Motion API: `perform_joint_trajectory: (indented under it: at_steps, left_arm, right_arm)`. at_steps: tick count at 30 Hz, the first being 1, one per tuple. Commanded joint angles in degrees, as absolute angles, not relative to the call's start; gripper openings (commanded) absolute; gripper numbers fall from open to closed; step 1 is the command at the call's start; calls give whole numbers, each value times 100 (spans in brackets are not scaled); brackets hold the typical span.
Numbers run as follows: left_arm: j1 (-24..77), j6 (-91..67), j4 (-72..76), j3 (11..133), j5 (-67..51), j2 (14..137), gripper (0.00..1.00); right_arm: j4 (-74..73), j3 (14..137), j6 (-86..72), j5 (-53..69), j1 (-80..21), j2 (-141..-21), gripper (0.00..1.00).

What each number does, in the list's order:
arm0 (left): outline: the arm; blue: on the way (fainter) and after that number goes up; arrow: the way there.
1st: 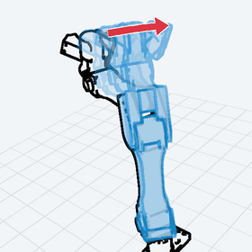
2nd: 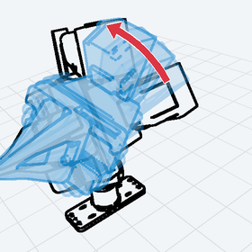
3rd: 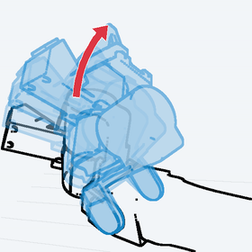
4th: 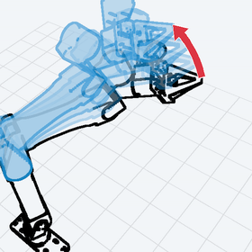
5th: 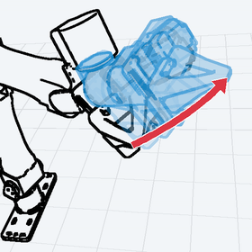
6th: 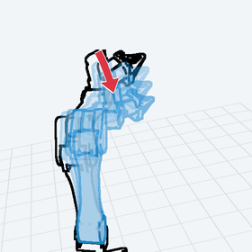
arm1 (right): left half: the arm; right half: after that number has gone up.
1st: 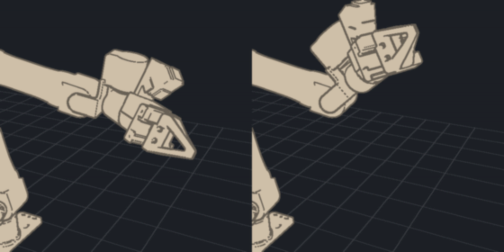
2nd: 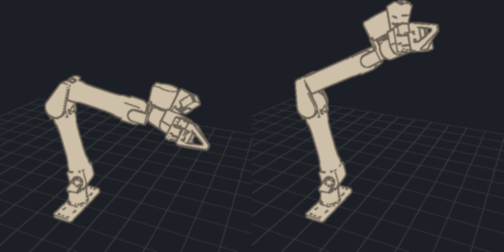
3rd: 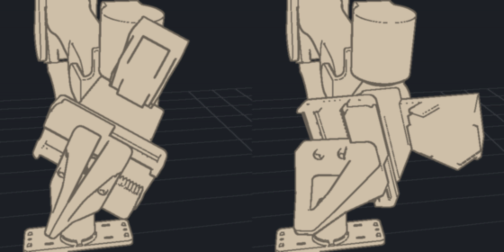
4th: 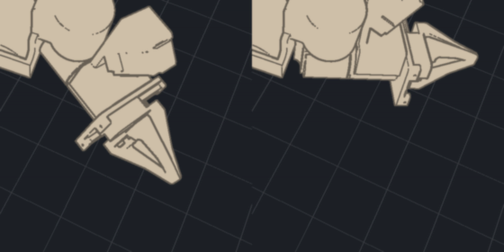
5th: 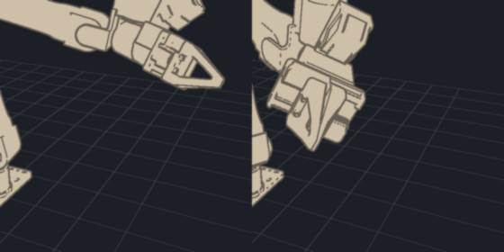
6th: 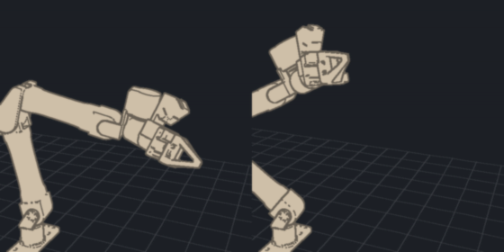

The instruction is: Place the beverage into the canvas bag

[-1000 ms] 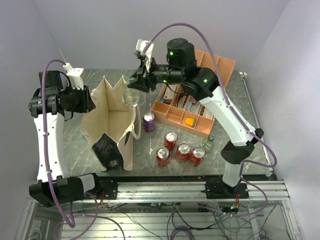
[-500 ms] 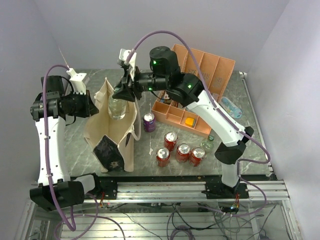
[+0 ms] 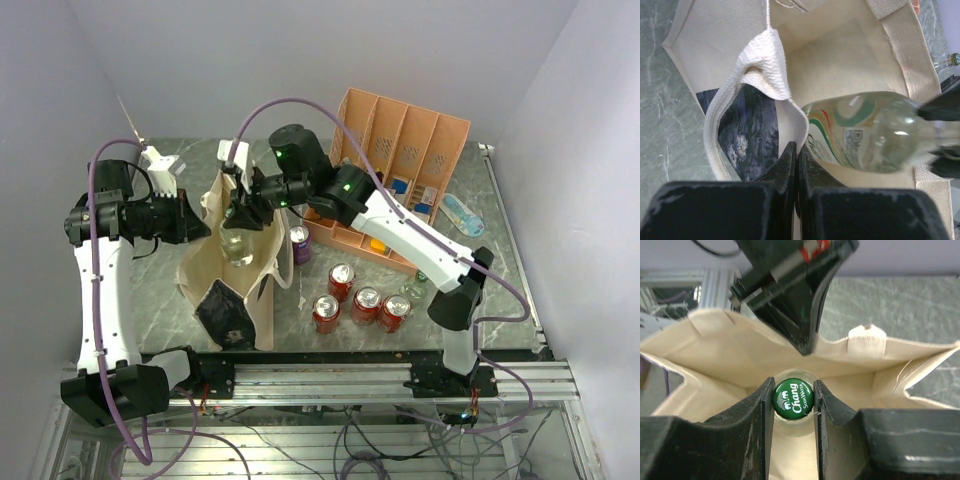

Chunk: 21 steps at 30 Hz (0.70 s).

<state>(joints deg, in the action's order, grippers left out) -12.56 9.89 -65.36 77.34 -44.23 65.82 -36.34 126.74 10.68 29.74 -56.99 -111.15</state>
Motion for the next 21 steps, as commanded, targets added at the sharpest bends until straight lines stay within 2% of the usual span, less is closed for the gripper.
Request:
perform_joint_trajectory:
  at_steps: [1,6,11,18,20,21]
  left_arm:
    - [-1289,945,-6835,7600,-4562,6528,11]
    - [-1286,849,-6698,7779,-4271,6571,48]
    - [-1290,710,-6541,8188,-3962,6756,74]
    - [-1284,569,-6246,8549,-3564,7136,76]
    - [-1285,622,-6243,8592,-3521,7236,72]
    - [-1286,647,-6246,8595,-3527,7268,67]
  right_arm:
    - [-3032,12528,1515,3046,-5672,-10912,0]
    - [-3113,12369,2025,3212,-5665,-11099,0]
    - [-2973,12272,2245,3134,-5630,-11316,0]
    - [-2831,12434,2330,2951,-5549,-11780,0]
    - [-2710,12411,2350,2922,-5521,-11863,0]
    - [-2677,12441,2357,2911,-5510,-11930,0]
